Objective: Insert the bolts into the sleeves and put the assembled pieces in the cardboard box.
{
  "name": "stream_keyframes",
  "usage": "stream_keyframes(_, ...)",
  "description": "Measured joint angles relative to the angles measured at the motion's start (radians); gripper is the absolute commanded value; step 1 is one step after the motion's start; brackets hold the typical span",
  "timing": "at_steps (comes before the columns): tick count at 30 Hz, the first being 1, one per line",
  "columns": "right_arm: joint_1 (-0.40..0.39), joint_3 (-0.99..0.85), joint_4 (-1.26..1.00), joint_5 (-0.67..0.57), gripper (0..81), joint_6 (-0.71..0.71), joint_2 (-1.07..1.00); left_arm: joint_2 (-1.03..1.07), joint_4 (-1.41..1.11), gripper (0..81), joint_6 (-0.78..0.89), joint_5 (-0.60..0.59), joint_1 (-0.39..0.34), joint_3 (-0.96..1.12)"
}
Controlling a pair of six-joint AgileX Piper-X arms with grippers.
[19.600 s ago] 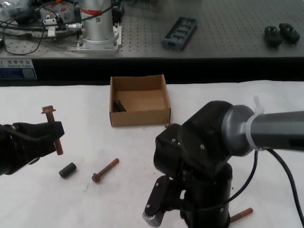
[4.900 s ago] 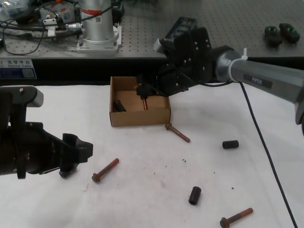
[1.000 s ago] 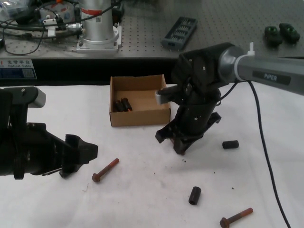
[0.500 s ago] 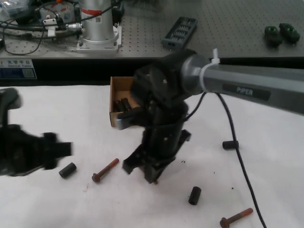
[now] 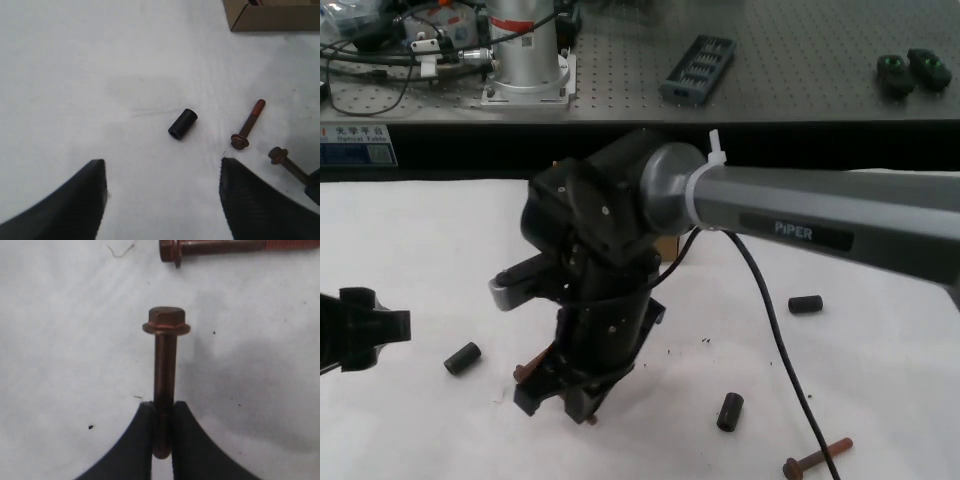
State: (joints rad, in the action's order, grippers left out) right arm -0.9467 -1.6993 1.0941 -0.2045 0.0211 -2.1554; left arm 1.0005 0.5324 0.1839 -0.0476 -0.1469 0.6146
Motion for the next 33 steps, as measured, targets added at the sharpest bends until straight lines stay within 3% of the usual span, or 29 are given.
stream_keyframes(6, 0.0, 0.0, -0.008, 0.0, 1.3, 0.001, 0.0, -0.007, 0.041, 47.3, 0.0, 0.0, 0.0, 0.0)
stream_keyframes(13, 0.0, 0.0, 0.032, -0.02, 30.4, 0.019, 0.0, -0.007, 0.072, 47.3, 0.0, 0.004, 0.0, 0.0)
stream_keyframes(19, 0.0, 0.0, 0.088, -0.022, 27.5, 0.026, 0.005, -0.007, 0.098, 47.3, 0.035, -0.001, 0.0, 0.0)
stream_keyframes(26, 0.024, 0.0, 0.092, 0.048, 23.0, 0.013, 0.085, -0.008, 0.071, 38.5, 0.296, -0.127, 0.0, 0.0)
stream_keyframes(33, 0.071, 0.11, -0.007, 0.107, 23.0, 0.068, 0.207, 0.003, -0.029, 38.4, 0.468, -0.189, 0.0, 0.0)
